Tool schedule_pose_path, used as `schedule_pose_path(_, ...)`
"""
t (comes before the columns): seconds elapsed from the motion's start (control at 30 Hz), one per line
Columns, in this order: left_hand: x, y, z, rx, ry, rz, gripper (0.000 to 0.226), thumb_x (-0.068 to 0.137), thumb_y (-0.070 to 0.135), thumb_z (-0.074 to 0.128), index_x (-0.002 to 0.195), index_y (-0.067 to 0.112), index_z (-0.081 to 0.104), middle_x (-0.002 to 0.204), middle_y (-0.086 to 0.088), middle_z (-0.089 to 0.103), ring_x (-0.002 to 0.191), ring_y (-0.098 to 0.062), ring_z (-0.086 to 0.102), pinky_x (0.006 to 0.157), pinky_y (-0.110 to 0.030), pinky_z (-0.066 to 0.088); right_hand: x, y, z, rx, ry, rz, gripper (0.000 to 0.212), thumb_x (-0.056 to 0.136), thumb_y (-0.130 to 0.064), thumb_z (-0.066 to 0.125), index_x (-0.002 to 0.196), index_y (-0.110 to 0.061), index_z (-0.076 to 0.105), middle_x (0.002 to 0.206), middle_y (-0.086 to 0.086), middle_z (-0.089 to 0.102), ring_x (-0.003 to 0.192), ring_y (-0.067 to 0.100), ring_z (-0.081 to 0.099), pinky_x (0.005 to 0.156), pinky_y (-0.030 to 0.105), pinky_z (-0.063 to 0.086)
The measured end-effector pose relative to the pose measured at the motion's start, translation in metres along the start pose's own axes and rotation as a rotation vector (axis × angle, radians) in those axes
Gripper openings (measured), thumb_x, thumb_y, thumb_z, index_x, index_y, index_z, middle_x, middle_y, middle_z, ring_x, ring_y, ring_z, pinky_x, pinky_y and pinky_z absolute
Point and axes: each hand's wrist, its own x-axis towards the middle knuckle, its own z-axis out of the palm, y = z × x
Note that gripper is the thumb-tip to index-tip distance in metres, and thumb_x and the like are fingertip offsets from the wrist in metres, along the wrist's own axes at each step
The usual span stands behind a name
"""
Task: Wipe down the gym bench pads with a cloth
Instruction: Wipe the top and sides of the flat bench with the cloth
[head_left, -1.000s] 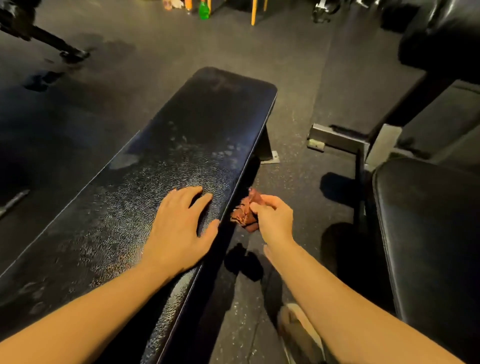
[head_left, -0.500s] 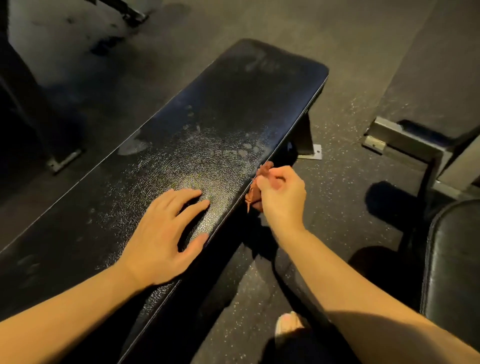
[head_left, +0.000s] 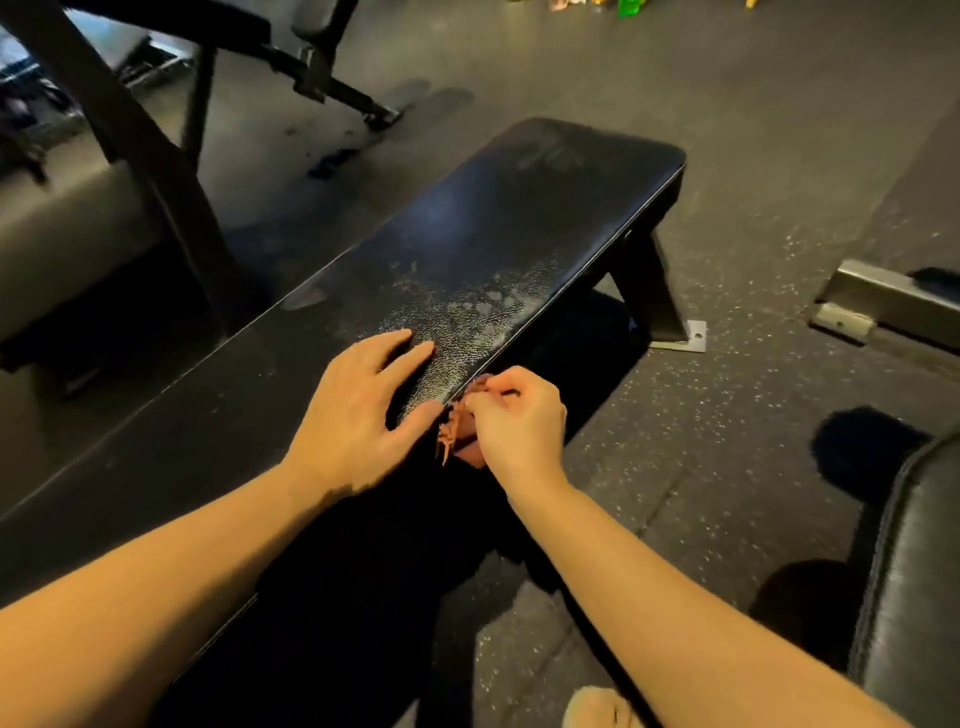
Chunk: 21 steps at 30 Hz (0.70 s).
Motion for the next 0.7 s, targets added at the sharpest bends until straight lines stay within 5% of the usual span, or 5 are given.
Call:
schedule_pose_path(0.13,0.000,0.001,-0.003,0.007,-0.012,0.004,0.070,0.094,0.064,0.047,0.154,0.028,0.044,0.159,-0.001,0.041,0.146,-0.021,0.036,0.120,-0.046,0.029,0.055,-0.019,-0.020,0.029,0.248,-0.048,0.016,0.085,-0.011,0.061,0.073,-0.021,0.067,0.071,-0.001,0.070,0.069,0.019,0.069,0.053,0.032,0.058)
schedule_pose_path(0.23,0.002,0.000,0.001,-0.012,-0.004,0.000,0.070,0.093,0.064,0.047,0.154,0.029,0.045,0.158,-0.001,0.041,0.146,-0.022,0.037,0.120,-0.047,0.030,0.050,-0.008,-0.009,-0.062,0.296,-0.098,0.008,0.084,-0.015,0.057,0.077,-0.016,0.061,0.067,-0.001,0.066,0.070,0.025,0.065,0.067,0.047,0.057)
schedule_pose_path(0.43,0.000,-0.003,0.003,-0.040,0.017,0.019,0.066,0.095,0.061,0.046,0.152,0.028,0.047,0.157,-0.002,0.042,0.145,-0.023,0.038,0.119,-0.044,0.030,-0.033,0.038,0.025,-0.133,-0.143,-0.078,0.003,0.073,-0.020,0.056,0.073,-0.021,0.059,0.061,-0.001,0.065,0.065,0.027,0.066,0.068,0.047,0.058)
schedule_pose_path(0.6,0.002,-0.004,0.004,-0.053,0.014,-0.003,0.067,0.094,0.063,0.045,0.153,0.032,0.044,0.158,0.003,0.040,0.146,-0.020,0.035,0.120,-0.046,0.029,0.080,0.009,-0.009,-0.027,0.203,-0.067,0.011,0.072,-0.026,0.057,0.080,-0.027,0.065,0.068,0.001,0.071,0.069,0.027,0.071,0.065,0.051,0.061)
schedule_pose_path(0.7,0.002,-0.004,0.006,-0.053,0.021,-0.008,0.066,0.094,0.062,0.046,0.153,0.033,0.044,0.158,0.003,0.040,0.147,-0.019,0.035,0.120,-0.046,0.028,0.058,0.004,-0.002,-0.086,0.302,-0.155,0.004,0.081,-0.023,0.058,0.079,-0.020,0.058,0.068,0.001,0.067,0.075,0.032,0.064,0.074,0.045,0.055)
